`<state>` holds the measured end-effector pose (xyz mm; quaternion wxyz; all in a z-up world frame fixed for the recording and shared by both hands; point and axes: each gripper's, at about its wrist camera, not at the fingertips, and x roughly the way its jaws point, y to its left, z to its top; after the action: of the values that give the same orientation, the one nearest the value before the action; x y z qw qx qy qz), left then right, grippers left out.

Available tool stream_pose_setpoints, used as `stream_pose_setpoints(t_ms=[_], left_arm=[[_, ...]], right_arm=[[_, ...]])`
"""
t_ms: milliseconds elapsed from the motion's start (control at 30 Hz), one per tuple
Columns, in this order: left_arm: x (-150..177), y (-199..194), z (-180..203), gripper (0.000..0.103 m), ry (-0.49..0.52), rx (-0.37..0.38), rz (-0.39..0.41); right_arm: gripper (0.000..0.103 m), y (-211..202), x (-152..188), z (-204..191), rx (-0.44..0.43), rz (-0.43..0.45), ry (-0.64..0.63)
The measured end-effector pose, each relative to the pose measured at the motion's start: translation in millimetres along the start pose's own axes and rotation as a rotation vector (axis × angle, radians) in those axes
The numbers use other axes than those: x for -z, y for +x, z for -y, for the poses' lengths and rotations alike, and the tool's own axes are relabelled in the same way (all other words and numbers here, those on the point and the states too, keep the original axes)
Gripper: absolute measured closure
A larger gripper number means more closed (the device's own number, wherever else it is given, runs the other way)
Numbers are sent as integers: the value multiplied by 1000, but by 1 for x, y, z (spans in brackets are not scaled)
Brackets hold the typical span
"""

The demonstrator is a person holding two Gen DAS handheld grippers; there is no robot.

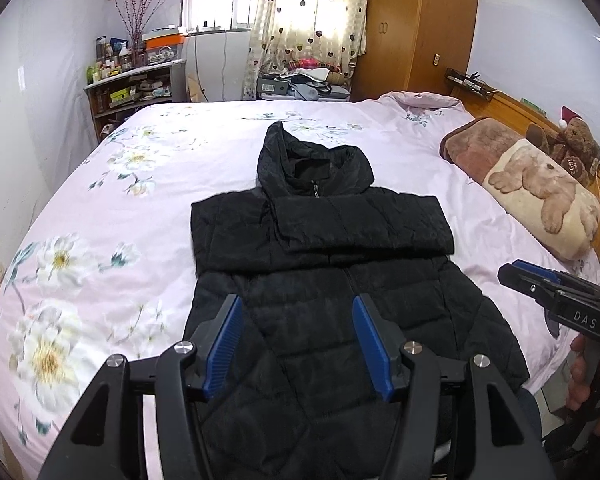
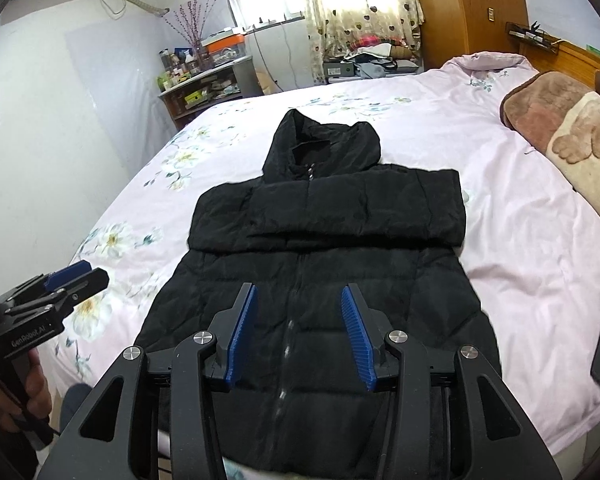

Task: Fold large clothes
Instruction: 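Move both tools down to the jacket hem, then grasp the hem with both tools and lift it toward the hood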

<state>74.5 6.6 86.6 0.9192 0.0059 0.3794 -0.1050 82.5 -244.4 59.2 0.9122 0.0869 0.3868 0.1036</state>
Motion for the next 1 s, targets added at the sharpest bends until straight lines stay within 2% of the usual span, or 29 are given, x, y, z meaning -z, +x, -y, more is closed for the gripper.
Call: stream_pose_setpoints(t_ms=[233, 600, 767, 933, 1000], left_arm=[[-61, 59, -5, 44, 20, 24, 1], [-165, 183, -31, 40, 12, 45, -13], [-188, 249, -43, 40, -9, 49, -50], [-200, 315, -55, 40, -20, 14, -114], [-205, 339, -60, 40, -41, 28, -138]], right_arm=[[58, 39, -58, 35, 14, 3, 11], [58, 148, -164, 90, 19, -37, 33], [58, 213, -194, 112, 9, -90, 70], [58, 271, -208, 124, 34, -138, 57], [58, 294, -214, 130, 50, -153, 48]])
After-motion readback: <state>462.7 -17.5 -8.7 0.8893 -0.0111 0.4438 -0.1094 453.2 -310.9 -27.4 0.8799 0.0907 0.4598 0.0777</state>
